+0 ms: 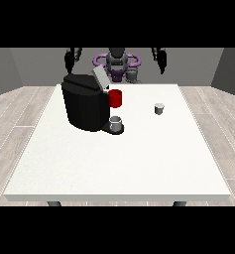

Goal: Insert the coffee pod into the coffee machine and close the lid

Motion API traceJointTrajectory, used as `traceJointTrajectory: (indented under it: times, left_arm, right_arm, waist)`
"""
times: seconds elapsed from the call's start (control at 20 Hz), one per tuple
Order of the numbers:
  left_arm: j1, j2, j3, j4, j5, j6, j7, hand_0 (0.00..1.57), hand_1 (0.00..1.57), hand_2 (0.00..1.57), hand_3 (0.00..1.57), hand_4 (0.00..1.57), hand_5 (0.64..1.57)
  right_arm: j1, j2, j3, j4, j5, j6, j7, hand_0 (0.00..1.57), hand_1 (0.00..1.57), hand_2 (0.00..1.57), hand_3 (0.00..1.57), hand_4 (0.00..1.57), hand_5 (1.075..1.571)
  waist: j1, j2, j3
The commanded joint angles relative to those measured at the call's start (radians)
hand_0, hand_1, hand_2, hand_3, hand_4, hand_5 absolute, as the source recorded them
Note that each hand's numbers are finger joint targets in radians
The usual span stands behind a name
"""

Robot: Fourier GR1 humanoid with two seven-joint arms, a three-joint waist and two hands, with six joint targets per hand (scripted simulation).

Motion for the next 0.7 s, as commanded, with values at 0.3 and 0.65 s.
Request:
traceJointTrajectory:
  times: [0.3, 0.65]
  left_arm:
    - [-0.054, 0.080, 0.078, 0.043, 0.187, -0.230, -0.064, 0.00, 0.00, 0.00, 0.00, 0.71, 1.571]
    - [-0.105, 0.193, 0.097, 0.160, 0.051, -0.244, -0.048, 0.00, 0.00, 0.00, 0.00, 0.51, 1.571]
  right_arm:
    - [0.023, 0.066, -0.065, 0.063, -0.103, 0.017, -0.158, 0.00, 0.00, 0.00, 0.00, 0.33, 1.571]
    - [0.000, 0.083, -0.035, 0.084, -0.080, -0.006, -0.160, 0.00, 0.00, 0.00, 0.00, 0.36, 1.571]
  waist:
    - [-0.049, 0.055, -0.0298]
    - [-0.055, 0.064, -0.0299]
